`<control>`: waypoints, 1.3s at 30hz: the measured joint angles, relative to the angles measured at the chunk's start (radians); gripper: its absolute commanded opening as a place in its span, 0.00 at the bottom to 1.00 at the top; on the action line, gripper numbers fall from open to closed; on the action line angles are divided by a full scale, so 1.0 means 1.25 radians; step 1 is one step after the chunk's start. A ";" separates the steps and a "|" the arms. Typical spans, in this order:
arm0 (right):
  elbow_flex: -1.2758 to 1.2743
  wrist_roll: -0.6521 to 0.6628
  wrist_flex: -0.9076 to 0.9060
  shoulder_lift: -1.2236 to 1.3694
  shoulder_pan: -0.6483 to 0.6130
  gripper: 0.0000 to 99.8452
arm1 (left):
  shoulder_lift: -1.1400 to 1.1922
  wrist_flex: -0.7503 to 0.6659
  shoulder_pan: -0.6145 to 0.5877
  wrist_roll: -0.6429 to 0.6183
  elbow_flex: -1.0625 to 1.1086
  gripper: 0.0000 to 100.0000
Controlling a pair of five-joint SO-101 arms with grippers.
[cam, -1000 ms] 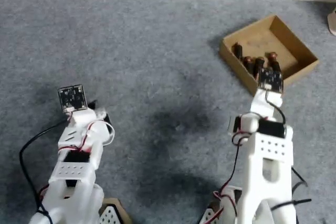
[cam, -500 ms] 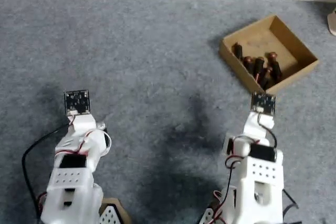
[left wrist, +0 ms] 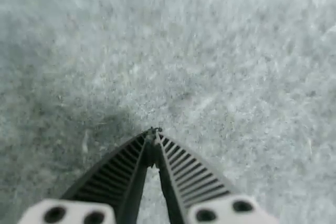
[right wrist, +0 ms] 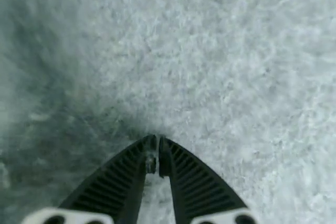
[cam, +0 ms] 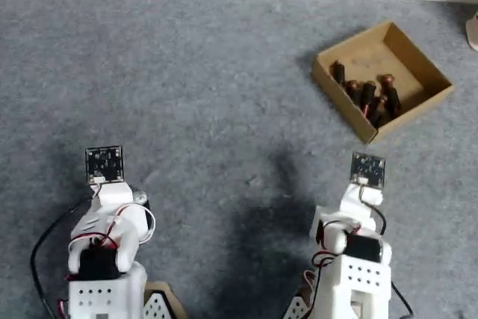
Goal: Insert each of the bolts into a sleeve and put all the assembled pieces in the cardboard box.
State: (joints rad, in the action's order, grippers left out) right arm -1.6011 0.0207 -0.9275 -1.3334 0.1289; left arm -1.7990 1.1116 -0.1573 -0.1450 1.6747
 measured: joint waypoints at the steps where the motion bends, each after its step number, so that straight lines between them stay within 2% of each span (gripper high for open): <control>1: -0.015 0.000 0.000 -0.020 0.000 0.00 | 0.002 0.002 0.000 0.000 0.000 0.01; 10: -0.060 -0.001 -0.002 -0.247 0.001 0.00 | 0.002 0.075 -0.023 0.000 0.000 0.01; 17: -0.060 -0.001 -0.158 -0.382 0.048 0.00 | 0.002 0.157 -0.023 0.000 0.000 0.01; 22: -0.060 -0.001 -0.243 -0.388 0.060 0.00 | 0.002 0.157 -0.023 0.000 0.000 0.01; 39: -0.060 -0.001 -0.250 -0.389 0.080 0.00 | 0.002 0.157 -0.023 0.000 0.000 0.01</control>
State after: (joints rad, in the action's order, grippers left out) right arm -1.6763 0.0192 -1.2405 -1.8197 0.2286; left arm -1.7960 1.3080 -0.1864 -0.1450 1.6747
